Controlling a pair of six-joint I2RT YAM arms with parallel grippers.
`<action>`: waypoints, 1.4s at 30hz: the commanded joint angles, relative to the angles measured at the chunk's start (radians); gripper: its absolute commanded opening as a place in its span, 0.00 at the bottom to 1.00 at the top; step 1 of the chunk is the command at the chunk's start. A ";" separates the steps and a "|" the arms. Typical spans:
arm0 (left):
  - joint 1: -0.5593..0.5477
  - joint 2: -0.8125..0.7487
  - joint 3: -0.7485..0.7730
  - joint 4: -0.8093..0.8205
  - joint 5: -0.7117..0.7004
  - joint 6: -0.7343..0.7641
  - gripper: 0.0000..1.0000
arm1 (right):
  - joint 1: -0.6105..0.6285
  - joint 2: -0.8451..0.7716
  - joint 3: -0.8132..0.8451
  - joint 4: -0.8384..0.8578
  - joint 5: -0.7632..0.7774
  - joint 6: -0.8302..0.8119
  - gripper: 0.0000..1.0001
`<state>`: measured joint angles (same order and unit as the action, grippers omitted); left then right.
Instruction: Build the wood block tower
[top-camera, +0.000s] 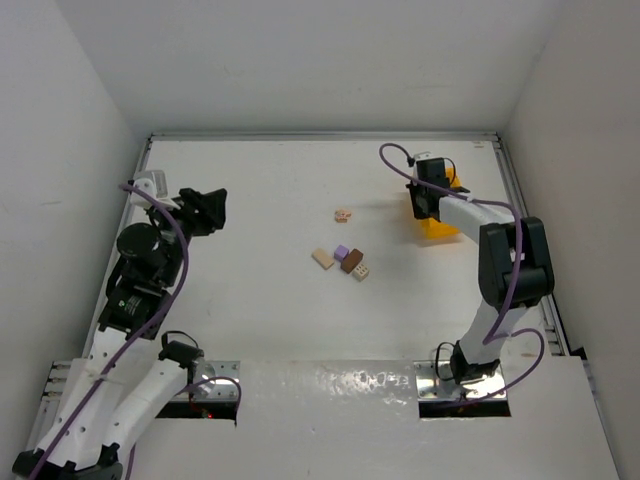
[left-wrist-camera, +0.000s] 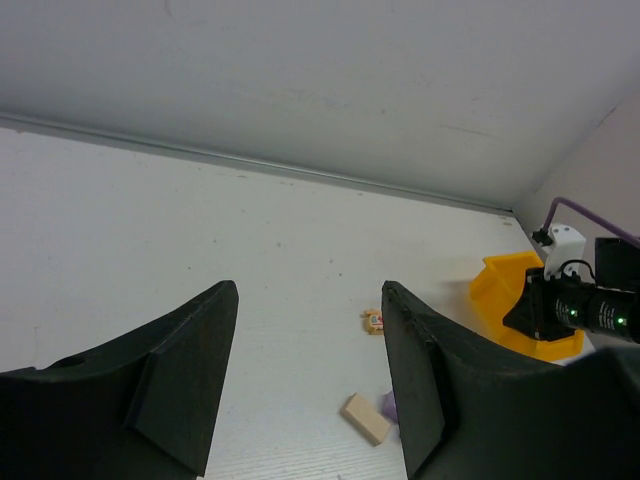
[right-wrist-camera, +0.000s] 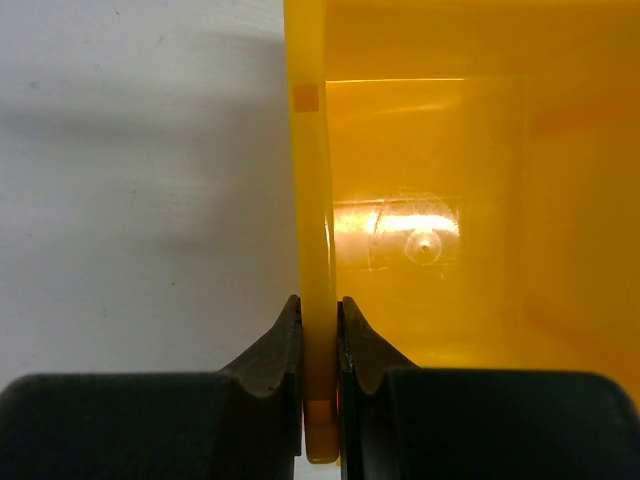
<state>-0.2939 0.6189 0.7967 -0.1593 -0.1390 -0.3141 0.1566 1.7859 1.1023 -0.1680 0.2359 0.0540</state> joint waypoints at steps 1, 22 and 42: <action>-0.010 -0.007 0.016 0.021 -0.019 0.014 0.57 | -0.009 -0.007 0.021 0.042 0.042 0.010 0.00; -0.008 0.021 0.016 0.023 -0.021 0.015 0.57 | -0.071 0.024 0.018 -0.004 0.059 0.095 0.22; -0.007 0.005 0.010 0.038 0.009 0.017 0.21 | 0.131 -0.330 -0.111 0.041 -0.349 0.150 0.00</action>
<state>-0.2939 0.6403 0.7967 -0.1600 -0.1455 -0.3092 0.1635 1.4590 1.0187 -0.1394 0.0246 0.2195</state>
